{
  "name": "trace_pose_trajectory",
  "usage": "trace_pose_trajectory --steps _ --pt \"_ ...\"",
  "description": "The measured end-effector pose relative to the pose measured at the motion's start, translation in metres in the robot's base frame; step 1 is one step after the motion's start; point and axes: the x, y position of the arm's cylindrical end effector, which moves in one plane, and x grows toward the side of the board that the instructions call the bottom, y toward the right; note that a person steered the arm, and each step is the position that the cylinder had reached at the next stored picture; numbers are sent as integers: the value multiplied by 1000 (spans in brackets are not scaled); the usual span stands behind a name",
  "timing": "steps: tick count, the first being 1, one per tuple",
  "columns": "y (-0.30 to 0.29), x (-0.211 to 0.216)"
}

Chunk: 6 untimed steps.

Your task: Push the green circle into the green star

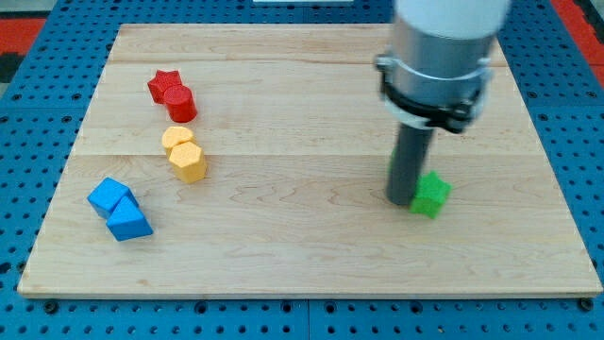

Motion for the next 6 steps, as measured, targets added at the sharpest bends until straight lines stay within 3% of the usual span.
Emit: trace_pose_trajectory --steps 1,2,3,5,6 --pt "-67 -12" --pt "-65 -69" --pt "-13 -87" --pt "18 -40" --pt "-53 -96"
